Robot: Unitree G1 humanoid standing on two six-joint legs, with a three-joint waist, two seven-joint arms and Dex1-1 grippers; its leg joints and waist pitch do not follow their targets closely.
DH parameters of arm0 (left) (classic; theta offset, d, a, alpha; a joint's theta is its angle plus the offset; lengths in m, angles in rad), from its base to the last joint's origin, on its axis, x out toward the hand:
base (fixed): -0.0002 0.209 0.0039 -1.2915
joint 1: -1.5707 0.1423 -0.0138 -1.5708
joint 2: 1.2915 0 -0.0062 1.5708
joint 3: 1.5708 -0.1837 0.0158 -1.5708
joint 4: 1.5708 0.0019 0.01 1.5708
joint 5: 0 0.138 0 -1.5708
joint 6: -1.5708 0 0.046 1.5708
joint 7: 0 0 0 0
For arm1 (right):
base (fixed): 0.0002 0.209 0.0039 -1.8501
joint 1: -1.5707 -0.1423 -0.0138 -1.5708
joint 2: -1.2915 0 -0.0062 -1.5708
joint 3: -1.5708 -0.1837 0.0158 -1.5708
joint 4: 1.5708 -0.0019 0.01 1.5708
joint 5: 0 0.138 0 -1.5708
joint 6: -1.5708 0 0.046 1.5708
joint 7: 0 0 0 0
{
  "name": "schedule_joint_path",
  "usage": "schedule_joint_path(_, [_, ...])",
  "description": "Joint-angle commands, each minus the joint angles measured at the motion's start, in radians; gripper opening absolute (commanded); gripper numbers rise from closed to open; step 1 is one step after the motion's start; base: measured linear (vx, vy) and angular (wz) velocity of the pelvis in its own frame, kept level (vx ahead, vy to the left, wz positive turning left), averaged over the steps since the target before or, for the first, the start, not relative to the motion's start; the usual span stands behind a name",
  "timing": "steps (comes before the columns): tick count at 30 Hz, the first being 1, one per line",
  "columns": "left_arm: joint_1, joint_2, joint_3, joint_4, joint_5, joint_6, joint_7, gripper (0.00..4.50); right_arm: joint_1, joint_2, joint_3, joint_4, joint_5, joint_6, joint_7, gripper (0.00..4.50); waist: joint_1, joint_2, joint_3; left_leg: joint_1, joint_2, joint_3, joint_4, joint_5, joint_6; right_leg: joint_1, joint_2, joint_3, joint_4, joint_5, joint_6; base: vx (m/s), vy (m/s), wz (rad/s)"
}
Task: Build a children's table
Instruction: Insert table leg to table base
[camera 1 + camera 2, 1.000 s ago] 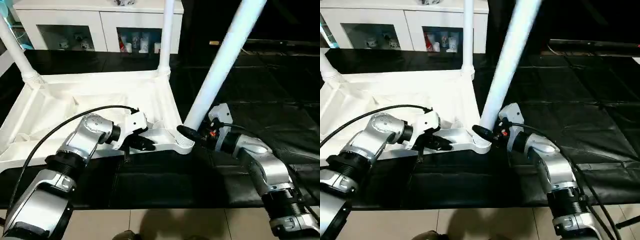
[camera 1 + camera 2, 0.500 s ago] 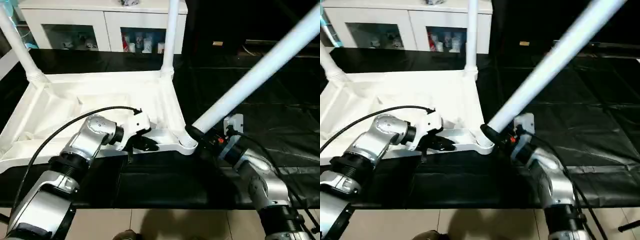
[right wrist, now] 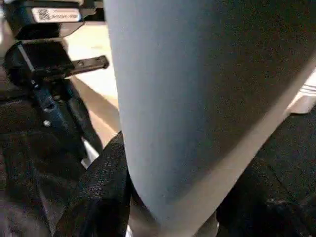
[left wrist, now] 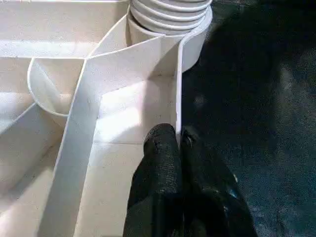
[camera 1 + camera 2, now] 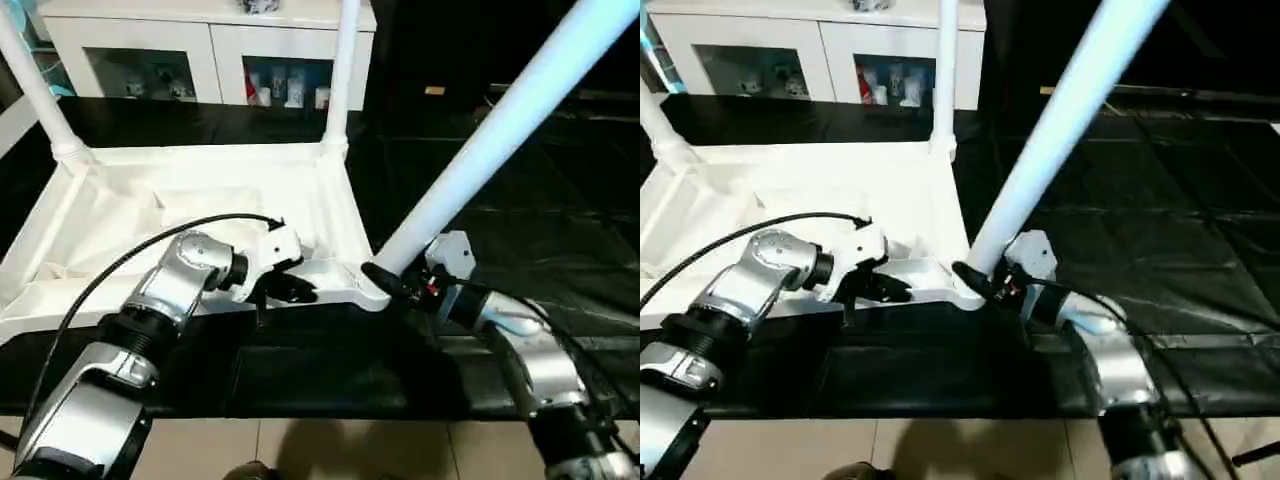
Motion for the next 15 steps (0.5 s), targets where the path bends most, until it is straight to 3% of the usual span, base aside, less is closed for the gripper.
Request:
schedule_joint_path(1, [0.008,0.009,0.011,-0.039,-0.009,0.005,0.003,0.00,0.004,-0.013,0.059,0.076,-0.038,0.045,0.062,1.93,0.000,-0.015,-0.063,0.035,0.156,-0.069,-0.093,-0.141,0.055,0.032,-0.145,0.072,-0.069,0.001,-0.311,0.000,0.000,0.00])
schedule_joint_path(3, [0.020,0.019,0.006,-0.066,-0.009,0.006,-0.010,0.00,-0.029,-0.020,0.070,0.103,-0.039,0.042,0.103,1.93,-0.004,-0.013,-0.063,0.034,0.156,-0.072,-0.094,-0.153,0.042,0.033,-0.148,0.072,-0.066,-0.008,-0.318,0.000,0.000,0.00])
schedule_joint_path(5, [0.028,0.026,0.001,-0.086,-0.011,0.007,-0.026,0.00,-0.054,-0.024,0.079,0.125,-0.041,0.038,0.136,1.93,-0.008,-0.017,-0.064,0.037,0.155,-0.070,-0.094,-0.150,0.038,0.032,-0.145,0.071,-0.064,0.010,-0.323,0.000,0.000,0.00])
schedule_joint_path(9, [0.040,0.038,-0.016,-0.133,-0.011,0.011,-0.057,0.00,-0.098,-0.036,0.105,0.159,-0.036,0.039,0.227,1.93,-0.010,-0.022,-0.064,0.032,0.152,-0.067,-0.087,-0.115,0.060,0.038,-0.151,0.072,-0.063,0.072,-0.337,0.000,0.000,0.00])
schedule_joint_path(13, [0.035,0.045,-0.038,-0.142,-0.001,-0.001,-0.082,0.00,-0.112,-0.047,0.124,0.187,-0.044,0.024,0.285,1.93,-0.009,-0.016,-0.057,0.037,0.156,-0.069,-0.093,-0.131,0.059,0.033,-0.142,0.071,-0.063,0.057,-0.333,0.000,0.000,0.00])
schedule_joint_path(15, [0.032,0.045,-0.044,-0.145,0.001,-0.002,-0.089,0.00,-0.113,-0.049,0.126,0.192,-0.043,0.023,0.295,1.93,-0.007,-0.007,-0.052,0.039,0.158,-0.072,-0.098,-0.163,0.043,0.031,-0.143,0.072,-0.063,0.047,-0.338,0.000,0.000,0.00])
